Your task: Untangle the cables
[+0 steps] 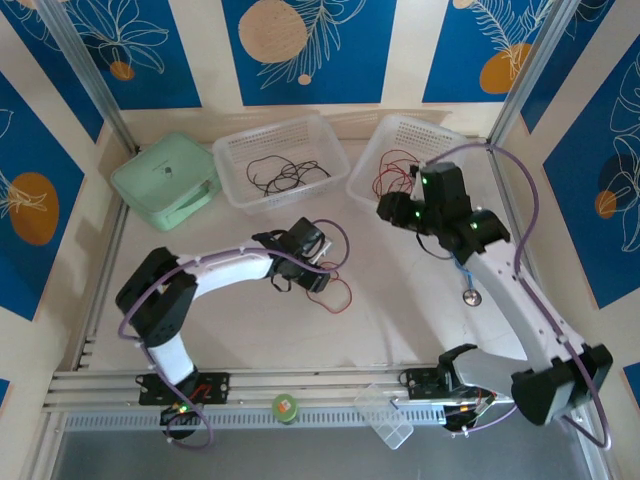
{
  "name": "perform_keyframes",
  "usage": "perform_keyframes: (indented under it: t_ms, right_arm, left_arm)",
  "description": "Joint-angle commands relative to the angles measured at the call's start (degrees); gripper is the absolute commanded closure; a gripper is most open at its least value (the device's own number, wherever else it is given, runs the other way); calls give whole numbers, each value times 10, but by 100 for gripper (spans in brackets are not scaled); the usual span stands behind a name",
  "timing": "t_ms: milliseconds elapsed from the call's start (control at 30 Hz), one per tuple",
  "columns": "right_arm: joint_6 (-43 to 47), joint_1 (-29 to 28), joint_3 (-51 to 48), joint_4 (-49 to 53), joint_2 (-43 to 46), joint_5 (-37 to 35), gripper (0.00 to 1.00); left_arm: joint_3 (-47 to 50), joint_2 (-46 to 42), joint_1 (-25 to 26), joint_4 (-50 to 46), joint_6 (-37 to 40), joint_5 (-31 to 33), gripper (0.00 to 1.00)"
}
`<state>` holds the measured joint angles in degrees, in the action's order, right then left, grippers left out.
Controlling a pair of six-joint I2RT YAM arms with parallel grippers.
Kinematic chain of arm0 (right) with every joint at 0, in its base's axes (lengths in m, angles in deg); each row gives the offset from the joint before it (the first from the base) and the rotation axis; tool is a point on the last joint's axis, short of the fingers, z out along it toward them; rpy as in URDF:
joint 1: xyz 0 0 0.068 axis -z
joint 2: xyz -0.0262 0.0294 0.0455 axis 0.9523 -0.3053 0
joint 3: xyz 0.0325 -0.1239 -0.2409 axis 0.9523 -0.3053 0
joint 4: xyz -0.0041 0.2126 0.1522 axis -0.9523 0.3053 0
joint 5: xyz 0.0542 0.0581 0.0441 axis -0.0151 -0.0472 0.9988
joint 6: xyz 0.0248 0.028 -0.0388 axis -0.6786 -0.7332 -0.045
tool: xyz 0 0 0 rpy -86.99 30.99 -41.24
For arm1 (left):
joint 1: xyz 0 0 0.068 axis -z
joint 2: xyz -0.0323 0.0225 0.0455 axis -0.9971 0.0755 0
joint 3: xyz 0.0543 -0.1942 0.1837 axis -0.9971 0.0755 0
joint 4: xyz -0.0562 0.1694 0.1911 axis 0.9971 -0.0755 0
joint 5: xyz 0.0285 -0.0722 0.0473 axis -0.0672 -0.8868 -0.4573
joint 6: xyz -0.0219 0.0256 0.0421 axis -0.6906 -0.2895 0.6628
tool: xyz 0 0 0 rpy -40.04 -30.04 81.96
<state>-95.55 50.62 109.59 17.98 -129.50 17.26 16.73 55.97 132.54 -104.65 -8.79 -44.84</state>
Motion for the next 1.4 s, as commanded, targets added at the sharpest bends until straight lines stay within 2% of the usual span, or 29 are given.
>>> perform_keyframes:
  t_ms: [0,200,467,767,933,1133,1367]
  right_arm:
    - [-21,0,-24,17,39,-17,62]
    - [-32,3,-56,28,72,-21,63]
    - [-38,3,-67,33,80,-20,63]
    - [-38,8,-67,51,106,-26,63]
    - [-39,18,-68,66,127,-26,63]
    - [-46,44,-93,77,158,-14,63]
    - [-57,67,-121,86,182,1,63]
  left_arm:
    - [-8,16,-3,12,11,-23,49]
    - [-8,37,-3,19,17,11,62]
    - [-8,32,-4,27,26,33,85]
    - [-2,40,-3,43,34,37,100]
    - [-23,-22,-1,24,38,56,100]
    - [-121,-106,4,-33,58,69,100]
    - [-255,-108,4,-58,92,72,100]
